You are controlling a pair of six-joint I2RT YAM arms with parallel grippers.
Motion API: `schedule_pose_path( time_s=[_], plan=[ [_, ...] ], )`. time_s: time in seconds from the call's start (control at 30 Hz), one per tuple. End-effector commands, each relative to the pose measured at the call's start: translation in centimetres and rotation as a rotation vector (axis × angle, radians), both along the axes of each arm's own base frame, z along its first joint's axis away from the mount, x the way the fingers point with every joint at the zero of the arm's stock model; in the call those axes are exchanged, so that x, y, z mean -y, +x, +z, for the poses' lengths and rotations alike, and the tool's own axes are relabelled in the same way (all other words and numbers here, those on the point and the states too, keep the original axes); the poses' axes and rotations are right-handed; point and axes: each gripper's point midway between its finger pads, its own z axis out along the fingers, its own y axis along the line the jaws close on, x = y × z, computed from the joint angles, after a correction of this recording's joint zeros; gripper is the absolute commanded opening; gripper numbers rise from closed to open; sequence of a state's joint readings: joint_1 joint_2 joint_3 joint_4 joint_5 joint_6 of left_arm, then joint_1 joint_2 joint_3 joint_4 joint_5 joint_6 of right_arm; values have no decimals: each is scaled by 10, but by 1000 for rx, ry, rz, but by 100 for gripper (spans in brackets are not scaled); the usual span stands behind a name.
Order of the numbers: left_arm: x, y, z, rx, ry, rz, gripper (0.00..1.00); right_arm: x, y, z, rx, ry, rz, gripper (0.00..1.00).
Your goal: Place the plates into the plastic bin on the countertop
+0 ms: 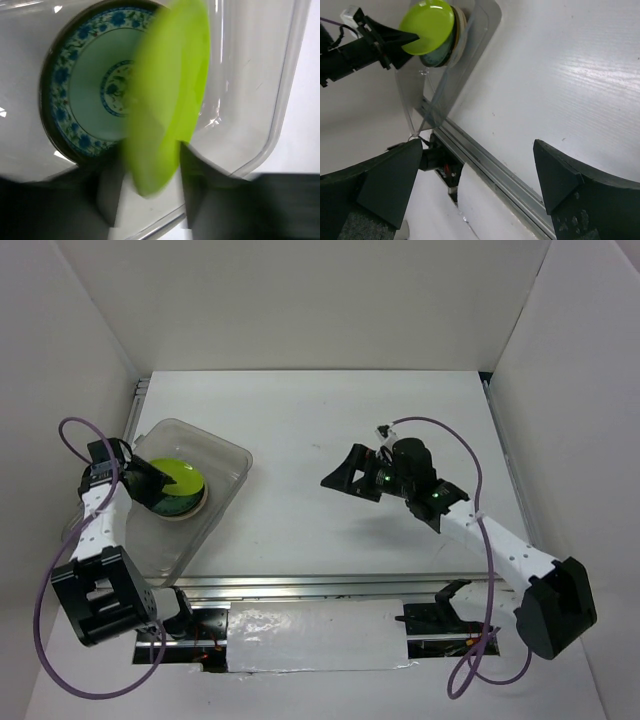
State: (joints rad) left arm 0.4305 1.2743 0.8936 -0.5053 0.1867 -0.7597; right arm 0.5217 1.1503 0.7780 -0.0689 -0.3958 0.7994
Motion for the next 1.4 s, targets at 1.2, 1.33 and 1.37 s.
schedule_pose_path(
  time_s=[1.2,1.33,1.37],
  plan=[
    [75,-193,157,518,533,-309,99,247,-139,170,402,-428,-539,100],
    [74,-200,169,541,542,-291,99,264,-154,170,420,-464,-547,100],
    [75,-201,173,548,543,-294,99,268,-159,167,423,-464,-544,100]
  ],
)
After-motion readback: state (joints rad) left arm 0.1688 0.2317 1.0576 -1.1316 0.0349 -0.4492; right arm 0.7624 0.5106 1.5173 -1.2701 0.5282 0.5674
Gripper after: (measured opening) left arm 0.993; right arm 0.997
